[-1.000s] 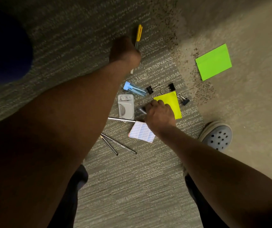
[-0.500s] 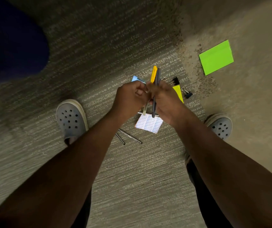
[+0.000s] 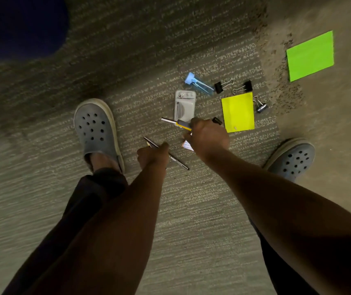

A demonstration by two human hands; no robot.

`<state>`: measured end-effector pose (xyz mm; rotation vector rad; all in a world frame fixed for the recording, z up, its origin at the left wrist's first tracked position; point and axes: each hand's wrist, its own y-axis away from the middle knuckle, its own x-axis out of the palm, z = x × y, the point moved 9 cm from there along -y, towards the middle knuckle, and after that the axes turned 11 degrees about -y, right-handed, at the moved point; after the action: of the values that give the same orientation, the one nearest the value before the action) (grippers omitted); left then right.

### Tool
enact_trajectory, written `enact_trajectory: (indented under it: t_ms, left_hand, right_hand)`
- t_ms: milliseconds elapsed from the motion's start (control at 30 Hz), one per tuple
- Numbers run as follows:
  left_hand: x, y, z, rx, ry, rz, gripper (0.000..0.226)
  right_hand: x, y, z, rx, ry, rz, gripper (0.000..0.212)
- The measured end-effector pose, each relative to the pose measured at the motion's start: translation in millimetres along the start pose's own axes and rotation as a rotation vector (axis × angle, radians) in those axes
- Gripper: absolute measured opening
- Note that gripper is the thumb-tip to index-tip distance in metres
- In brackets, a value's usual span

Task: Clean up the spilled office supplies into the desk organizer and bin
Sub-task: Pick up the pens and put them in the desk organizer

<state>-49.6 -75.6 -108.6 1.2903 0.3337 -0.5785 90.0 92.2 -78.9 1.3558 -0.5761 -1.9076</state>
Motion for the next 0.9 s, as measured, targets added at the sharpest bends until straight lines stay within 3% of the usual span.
enact_trajectory:
  t_ms: [233,333,500,633,733,833,900]
  left_hand:
    - [2.5,-0.3,-7.3,0.117,0.025,-0.212,0.033]
    - [0.6,6.3,-8.4,0.101,0.040,-0.253,0.031]
    - [-6.3,4.1,-16.7,0.053,0.052,-0.272,0.038]
    - [-13.9,6.7,-22.2,0.077,0.068,-0.179,0.041]
    - [-25.0,19.3,-28.7,0.107,0.169,-0.066,0.042]
    - [-37.0,57.6,-50.9,0.186,0.390,0.167,0.017]
    - [-52.1,97.4,-67.6,0.178,0.632,0.392,0.016]
  right_hand:
    - [1.0,-0.4,-10.7,0.031,0.034,-0.149,0.018]
    - [-3.9,1.1,-20.2,0.092,-0.024,-0.137,0.020]
    - [-17.5,4.8,-14.4,0.021,-0.060,-0.143,0.011]
    - [-44.9,13.5,-15.4,0.012,-0.318,-0.170,0.027]
    - [-61.9,21.2,-16.2,0.115,-0.469,-0.072,0.038]
    - [-82.0,36.7,-0.1,0.178,-0.658,0.093,0.038]
    - [-104.9,50.4,20.2,0.158,-0.805,0.179,0.036]
